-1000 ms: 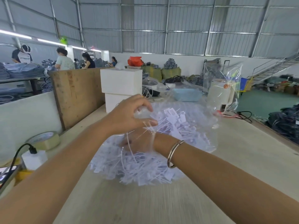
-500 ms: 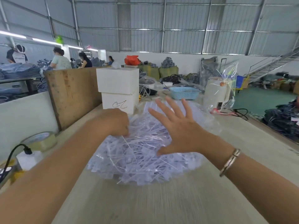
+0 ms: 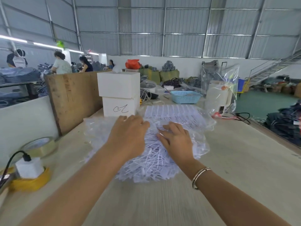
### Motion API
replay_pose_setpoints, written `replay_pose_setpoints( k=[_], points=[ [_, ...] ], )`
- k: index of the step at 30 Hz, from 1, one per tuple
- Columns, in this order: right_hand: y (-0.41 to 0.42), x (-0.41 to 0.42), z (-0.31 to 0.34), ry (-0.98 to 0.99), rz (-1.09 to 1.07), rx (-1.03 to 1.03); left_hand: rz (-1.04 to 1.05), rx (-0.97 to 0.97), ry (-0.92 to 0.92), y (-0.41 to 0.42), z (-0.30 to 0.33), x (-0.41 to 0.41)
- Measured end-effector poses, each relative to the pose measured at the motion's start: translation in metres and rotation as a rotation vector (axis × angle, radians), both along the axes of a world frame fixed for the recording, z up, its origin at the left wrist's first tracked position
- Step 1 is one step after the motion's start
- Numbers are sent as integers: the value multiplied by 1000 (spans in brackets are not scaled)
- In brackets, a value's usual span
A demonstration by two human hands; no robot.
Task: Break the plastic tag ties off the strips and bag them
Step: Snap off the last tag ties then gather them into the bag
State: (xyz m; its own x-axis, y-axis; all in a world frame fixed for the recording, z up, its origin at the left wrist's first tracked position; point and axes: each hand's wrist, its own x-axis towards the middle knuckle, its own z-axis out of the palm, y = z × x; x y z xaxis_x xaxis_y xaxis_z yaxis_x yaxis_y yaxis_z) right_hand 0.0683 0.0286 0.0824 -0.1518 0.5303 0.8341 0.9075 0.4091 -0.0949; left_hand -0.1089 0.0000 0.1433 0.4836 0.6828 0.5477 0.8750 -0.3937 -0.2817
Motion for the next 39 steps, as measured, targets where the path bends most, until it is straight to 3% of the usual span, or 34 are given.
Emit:
replay_pose_setpoints(
  k=[4, 9, 12, 14, 15, 17, 19, 20, 29, 35, 39],
  points=[
    [8, -15, 5, 12, 89, -110, 104, -377, -11, 4, -21, 11],
    [12, -19, 11, -39, 316, -315, 286, -193, -52, 18, -58, -11],
    [0, -9, 14, -123, 284, -46, 333, -127, -94, 17, -68, -19],
    [-10, 4, 8, -66, 134, 42, 361, -90, -106, 12, -74, -21],
    [-13, 10, 3, -5, 31, -35, 372, -63, -107, 8, -76, -21],
    [-15, 18, -10, 136, -97, -408, 392, -22, -111, 1, -79, -20],
    [-13, 17, -21, 301, 8, -728, 401, 5, -121, -3, -79, -22],
    [-11, 13, -26, 357, 93, -773, 402, 21, -125, -3, -79, -25],
    [13, -38, -29, 537, 465, -799, 465, -6, -179, 18, -73, -67],
    [18, -23, -44, 517, 342, -673, 443, 39, -130, 39, -79, -68],
    [12, 6, -59, 490, 151, -654, 455, -1, -139, 44, -79, -55]
  ],
)
